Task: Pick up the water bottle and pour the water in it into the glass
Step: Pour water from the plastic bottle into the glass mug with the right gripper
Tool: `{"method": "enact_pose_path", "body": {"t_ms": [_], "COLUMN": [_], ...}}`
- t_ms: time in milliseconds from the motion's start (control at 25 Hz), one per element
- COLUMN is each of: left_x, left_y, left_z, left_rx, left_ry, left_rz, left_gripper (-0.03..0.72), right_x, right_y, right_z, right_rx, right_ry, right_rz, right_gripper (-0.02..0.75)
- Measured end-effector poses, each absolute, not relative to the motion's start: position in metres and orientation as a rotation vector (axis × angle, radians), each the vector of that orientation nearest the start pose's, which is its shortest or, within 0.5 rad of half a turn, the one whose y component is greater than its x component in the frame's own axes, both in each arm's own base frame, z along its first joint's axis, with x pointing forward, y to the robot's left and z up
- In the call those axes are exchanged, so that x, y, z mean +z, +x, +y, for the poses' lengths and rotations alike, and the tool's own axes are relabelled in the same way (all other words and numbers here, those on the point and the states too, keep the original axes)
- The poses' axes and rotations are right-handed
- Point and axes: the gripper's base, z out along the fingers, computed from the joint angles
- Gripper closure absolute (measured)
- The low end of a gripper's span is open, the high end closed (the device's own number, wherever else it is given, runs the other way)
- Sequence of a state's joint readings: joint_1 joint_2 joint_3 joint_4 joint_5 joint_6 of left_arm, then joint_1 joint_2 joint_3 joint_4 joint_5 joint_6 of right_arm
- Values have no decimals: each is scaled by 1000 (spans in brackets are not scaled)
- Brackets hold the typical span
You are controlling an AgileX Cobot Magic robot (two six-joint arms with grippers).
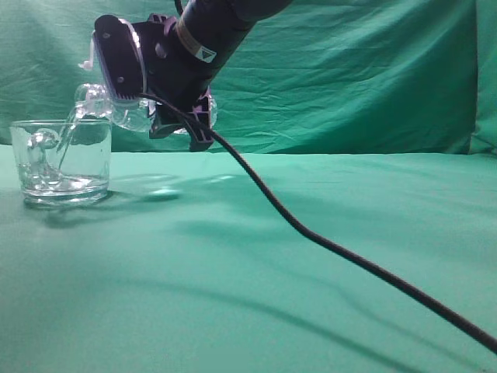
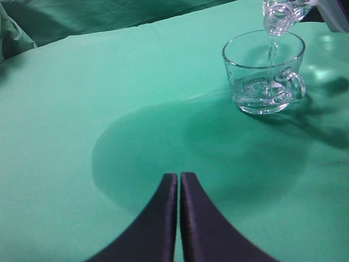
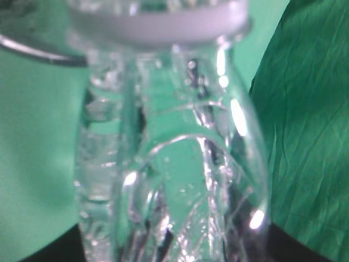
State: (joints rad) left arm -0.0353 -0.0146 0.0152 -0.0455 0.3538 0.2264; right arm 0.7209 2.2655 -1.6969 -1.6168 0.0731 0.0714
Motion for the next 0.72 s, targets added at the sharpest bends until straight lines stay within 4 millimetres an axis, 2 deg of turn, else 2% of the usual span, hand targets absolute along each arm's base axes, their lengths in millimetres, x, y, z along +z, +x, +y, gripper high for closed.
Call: {"method": "enact_pose_path", "body": {"t_ms": [720], "left_x": [177], "left_y": [53], "left_z": [-3], "left_rx": [90], "left_ry": [212], "left_rz": [1826], "left_gripper": [688], "right_x": [177], "right_y": [399], "right_z": [339], "right_rx": [-587], "right_ry": [-1866], "right_rz": [955], "right_gripper": [409]}}
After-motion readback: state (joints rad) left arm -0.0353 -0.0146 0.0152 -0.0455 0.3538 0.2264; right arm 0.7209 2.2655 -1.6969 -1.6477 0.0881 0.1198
